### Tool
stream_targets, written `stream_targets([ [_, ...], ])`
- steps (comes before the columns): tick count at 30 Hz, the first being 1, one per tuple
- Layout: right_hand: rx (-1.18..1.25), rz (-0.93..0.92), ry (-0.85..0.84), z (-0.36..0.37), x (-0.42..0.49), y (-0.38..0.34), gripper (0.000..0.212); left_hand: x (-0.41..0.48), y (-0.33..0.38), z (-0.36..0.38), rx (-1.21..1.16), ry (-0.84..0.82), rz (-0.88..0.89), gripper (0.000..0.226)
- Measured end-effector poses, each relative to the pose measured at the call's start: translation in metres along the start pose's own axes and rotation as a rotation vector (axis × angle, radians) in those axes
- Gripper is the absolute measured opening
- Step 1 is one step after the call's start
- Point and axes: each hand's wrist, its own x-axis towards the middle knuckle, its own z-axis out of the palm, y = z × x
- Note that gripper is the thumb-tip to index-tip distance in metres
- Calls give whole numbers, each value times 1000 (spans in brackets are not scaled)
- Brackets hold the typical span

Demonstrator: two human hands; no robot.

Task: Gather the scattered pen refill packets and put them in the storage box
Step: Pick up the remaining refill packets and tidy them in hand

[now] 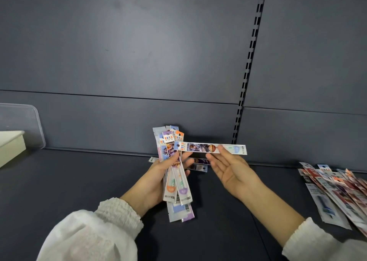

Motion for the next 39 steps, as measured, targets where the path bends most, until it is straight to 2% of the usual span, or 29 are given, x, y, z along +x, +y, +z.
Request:
stream_targets([
  [2,-46,-52,13,1,-1,3,13,0,0,0,-6,-5,11,39],
  [4,-194,-92,-16,3,-5,8,14,1,0,0,-3,19,6,44],
  [6,-300,-104,-50,6,-9,15,18,1,-1,-2,-21,65,-7,41],
  [10,-363,-120,-95,12,-14,20,19,4,4,-7,-130,134,40,37],
  [15,-378,-185,-44,9,-13,13,6,8,9,-12,-85,262,82,31],
  [17,-439,-196,-28,7,-12,11,6,8,10,-12,-72,263,76,27],
  [20,-483,-142,-107,10,-15,18,1,7,8,-7,-68,198,102,32],
  [23,-490,-129,-197,18,-20,26,8,6,3,-2,-36,129,107,37],
  [26,-586,-160,-256,24,-25,29,15,5,2,-2,6,127,116,37],
  [32,-524,-239,-154,30,-21,30,11,2,3,1,70,23,121,35],
  [35,-567,-296,-179,39,-14,31,3,1,-1,5,89,-11,115,32],
  [37,-635,-323,-205,39,-9,33,11,3,2,1,12,27,137,32],
  [39,-706,-373,-127,30,0,30,17,10,10,-9,-100,109,144,32],
])
